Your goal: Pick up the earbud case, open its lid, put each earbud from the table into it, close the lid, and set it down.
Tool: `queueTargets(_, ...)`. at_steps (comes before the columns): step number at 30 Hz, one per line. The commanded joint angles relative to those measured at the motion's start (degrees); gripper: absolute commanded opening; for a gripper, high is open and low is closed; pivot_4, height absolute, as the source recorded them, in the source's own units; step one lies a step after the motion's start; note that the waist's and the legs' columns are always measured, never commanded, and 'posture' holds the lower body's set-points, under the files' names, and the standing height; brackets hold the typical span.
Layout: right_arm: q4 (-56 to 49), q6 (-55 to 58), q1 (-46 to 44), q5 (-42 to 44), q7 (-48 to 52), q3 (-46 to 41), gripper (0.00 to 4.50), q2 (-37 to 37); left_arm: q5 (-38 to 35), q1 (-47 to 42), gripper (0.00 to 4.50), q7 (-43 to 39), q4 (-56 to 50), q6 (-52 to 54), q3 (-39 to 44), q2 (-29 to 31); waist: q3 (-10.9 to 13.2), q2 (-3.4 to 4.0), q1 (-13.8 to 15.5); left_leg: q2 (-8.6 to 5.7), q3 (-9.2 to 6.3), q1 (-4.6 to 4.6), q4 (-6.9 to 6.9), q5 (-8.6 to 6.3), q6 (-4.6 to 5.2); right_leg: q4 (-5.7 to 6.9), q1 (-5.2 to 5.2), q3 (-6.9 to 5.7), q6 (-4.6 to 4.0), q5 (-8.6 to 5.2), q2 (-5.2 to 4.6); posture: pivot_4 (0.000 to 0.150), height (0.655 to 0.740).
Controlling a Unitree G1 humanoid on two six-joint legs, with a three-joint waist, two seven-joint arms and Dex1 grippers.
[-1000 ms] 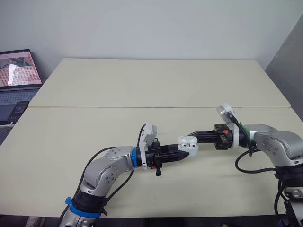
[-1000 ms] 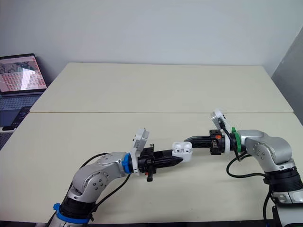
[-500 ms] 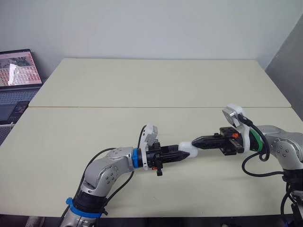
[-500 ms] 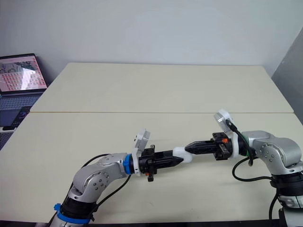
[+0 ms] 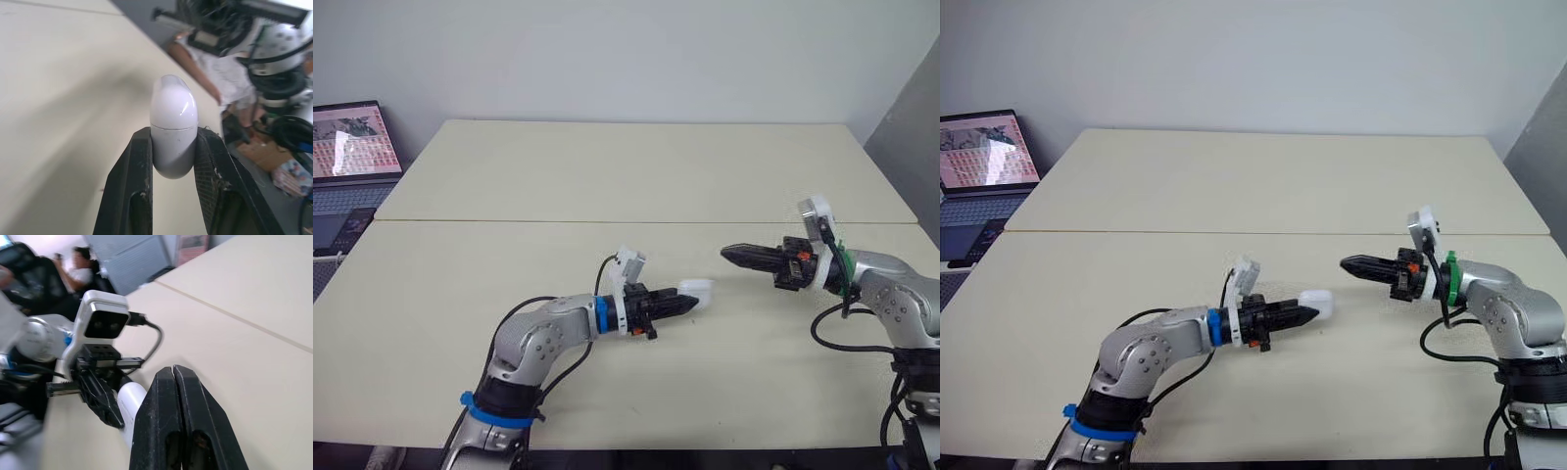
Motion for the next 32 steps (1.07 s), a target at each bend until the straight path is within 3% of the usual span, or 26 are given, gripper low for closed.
queueTargets(1,-2.1,-4.7,4.4,-2.4,-1.7,-2.9,0.04,0.2,1.5,-3.7,0.79,7.4,1.3,6.4,0.4,-1.9,0.0,-0.01,0.1,0.01,0.01,-0.01,0.00,0.00,0.00,0.00,-0.03,0.01,0.00,0.00,0.00,0.150,0.7400)
queueTargets(5,-6.5,-7.4,11.0,-4.7,-4.4,-3.7,0.04,0.2,1.8,-6.2,0.79,13.1,4.1,12.1,2.4,-5.1,0.0,0.00,0.1,0.00,0.07,-0.03,0.00,0.01,-0.01,0.05,-0.05,0.07,0.00,0.00,0.00,0.150,0.7400)
queueTargets(10,-7.3,-15.9,18.4,-11.8,-4.5,-2.8,0.04,-0.8,3.8,-5.7,0.79,11.5,4.8,11.5,1.4,-3.1,0.0,0.00,-0.1,0.03,0.07,0.01,-0.03,0.08,-0.14,0.05,-0.05,0.07,0.00,0.00,0.04,0.150,0.7400)
queueTargets(17,-9.2,-23.5,24.5,-14.0,-9.3,-5.4,0.00,3.6,5.6,-1.6,2.94,4.4,-1.0,5.2,-0.5,3.6,0.0,0.02,-0.5,0.04,0.10,0.06,-0.05,0.14,-0.26,0.04,-0.02,0.12,0.00,0.00,0.04,0.150,0.7400)
queueTargets(20,-10.3,-22.6,27.4,-11.9,-8.1,-6.7,0.64,3.2,7.0,3.1,3.89,0.2,-6.6,1.3,-1.6,9.0,0.0,0.02,-0.5,0.05,0.11,0.05,-0.09,0.14,-0.27,0.00,-0.02,0.15,0.00,0.00,0.04,0.150,0.7400)
queueTargets(22,-11.0,-22.3,29.0,-11.3,-7.3,-7.2,1.32,2.7,9.1,7.4,4.49,-3.8,-9.9,-4.8,-1.9,13.2,0.0,0.03,-0.5,0.05,0.12,0.08,-0.09,0.14,-0.27,0.01,-0.01,0.18,0.00,0.00,0.03,0.150,0.7400)
queueTargets(29,-10.8,-23.9,33.4,-11.6,-4.8,-7.2,3.89,1.3,19.6,22.5,4.50,-12.4,-10.7,-32.6,3.4,21.5,0.0,0.07,-0.3,0.05,0.13,0.13,-0.12,0.03,-0.08,-0.03,0.04,0.18,-0.01,-0.01,0.00,0.150,0.7400)
queueTargets(31,-10.2,-24.6,34.3,-11.5,-3.5,-6.9,4.49,1.0,21.8,24.6,4.50,-13.5,-9.0,-38.3,4.2,22.3,0.0,0.08,0.1,0.03,0.13,0.13,-0.12,0.00,-0.03,-0.05,0.06,0.17,-0.01,-0.01,-0.03,0.150,0.7400)
queueTargets(32,-9.7,-25.7,34.6,-12.0,-3.2,-6.8,4.49,1.1,21.9,25.2,4.50,-13.7,-8.3,-39.6,4.9,22.2,0.0,0.08,0.1,0.02,0.14,0.13,-0.12,0.00,-0.02,-0.06,0.07,0.18,-0.01,-0.01,-0.04,0.150,0.7400)
